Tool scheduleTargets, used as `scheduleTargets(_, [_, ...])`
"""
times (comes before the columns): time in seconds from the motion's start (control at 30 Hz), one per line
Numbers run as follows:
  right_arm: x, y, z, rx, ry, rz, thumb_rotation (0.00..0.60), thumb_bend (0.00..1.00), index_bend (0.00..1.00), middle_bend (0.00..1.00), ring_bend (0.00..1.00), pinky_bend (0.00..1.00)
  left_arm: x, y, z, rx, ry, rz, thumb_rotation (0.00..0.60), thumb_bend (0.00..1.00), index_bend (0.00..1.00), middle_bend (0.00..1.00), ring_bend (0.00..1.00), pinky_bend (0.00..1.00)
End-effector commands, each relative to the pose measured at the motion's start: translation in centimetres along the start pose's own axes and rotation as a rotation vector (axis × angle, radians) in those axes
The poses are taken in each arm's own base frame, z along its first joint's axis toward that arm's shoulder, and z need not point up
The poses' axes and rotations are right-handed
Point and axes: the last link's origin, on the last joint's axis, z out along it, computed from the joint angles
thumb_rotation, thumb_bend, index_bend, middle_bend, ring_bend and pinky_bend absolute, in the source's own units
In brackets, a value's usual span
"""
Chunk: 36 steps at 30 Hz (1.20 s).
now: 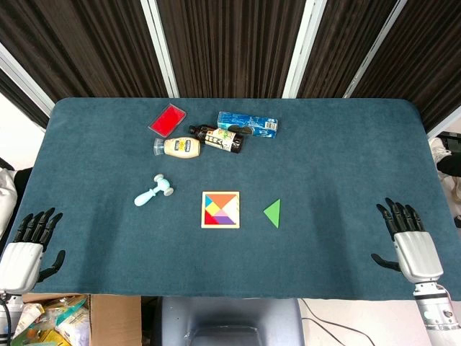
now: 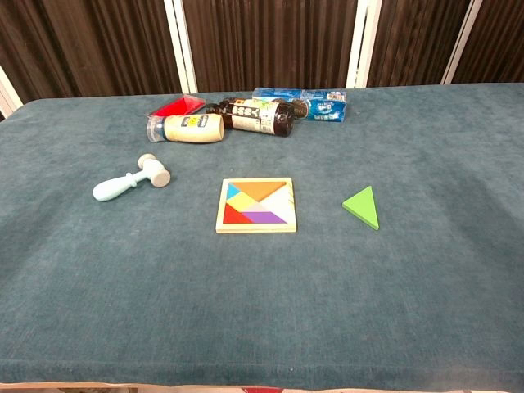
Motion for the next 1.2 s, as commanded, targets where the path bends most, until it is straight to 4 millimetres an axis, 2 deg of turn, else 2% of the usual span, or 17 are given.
scheduleTargets(0.03, [-0.1, 0.0, 0.1, 0.004, -0.008, -0.009, 0.6, 0.08, 0.0, 0.0, 0.0, 0.0, -0.1, 0.2, 0.0, 0.004, -0.008, 0.0, 0.6, 0.44, 0.0, 0.0, 0.0, 0.0])
scheduleTargets(0.2, [-0.6, -0.4, 1.2, 0.024, -0.022, -0.034, 0.6, 0.08, 0.0, 0.0, 0.0, 0.0, -0.2, 0.2, 0.1, 0.001, -0.017, -0.004, 0.6, 0.44, 0.0, 0.0, 0.0, 0.0])
scheduleTargets(0.37, [-2.0, -2.1, 5.4, 0.142, -0.09, -0.18, 0.6, 0.08, 0.0, 0.0, 0.0, 0.0, 0.1, -0.1, 0.3, 0.01, -0.007, -0.013, 0.6, 0.44, 0.0, 0.0, 0.0, 0.0])
scheduleTargets(0.53, [-3.1, -4.7, 11.0, 0.26, -0.173, -0.314, 0.6, 0.08, 0.0, 0.0, 0.0, 0.0, 0.1, -0.4, 0.9, 0.039, -0.013, -0.01, 0.6, 0.44, 0.0, 0.0, 0.0, 0.0])
scheduleTargets(0.7, [-2.5, -8.3, 15.0, 0.366, -0.158, -0.375, 0.6, 0.13, 0.12, 0.0, 0.0, 0.0, 0.0, -0.8, 0.9, 0.066, -0.011, -0.002, 0.6, 0.44, 0.0, 0.0, 0.0, 0.0])
scheduleTargets(0.8, [-2.3, -10.0, 16.5, 0.406, -0.154, -0.422, 0.6, 0.18, 0.2, 0.0, 0.0, 0.0, 0.0, -1.0, 1.0, 0.079, -0.01, 0.002, 0.6, 0.44, 0.0, 0.0, 0.0, 0.0])
scheduleTargets(0.93, [-3.1, -12.2, 17.6, 0.467, -0.174, -0.491, 0.6, 0.18, 0.27, 0.0, 0.0, 0.0, 0.0, -1.2, 1.0, 0.092, -0.006, 0.001, 0.6, 0.44, 0.0, 0.0, 0.0, 0.0])
scheduleTargets(1.07, [-3.4, -12.7, 17.8, 0.481, -0.176, -0.502, 0.6, 0.19, 0.3, 0.0, 0.0, 0.0, 0.1, -1.2, 1.0, 0.093, -0.006, 0.0, 0.6, 0.44, 0.0, 0.0, 0.0, 0.0])
scheduleTargets(1.2, [-4.9, -14.4, 18.4, 0.525, -0.187, -0.531, 0.6, 0.21, 0.34, 0.0, 0.0, 0.0, 0.0, -1.2, 1.1, 0.096, -0.007, 0.0, 0.6, 0.44, 0.0, 0.0, 0.0, 0.0])
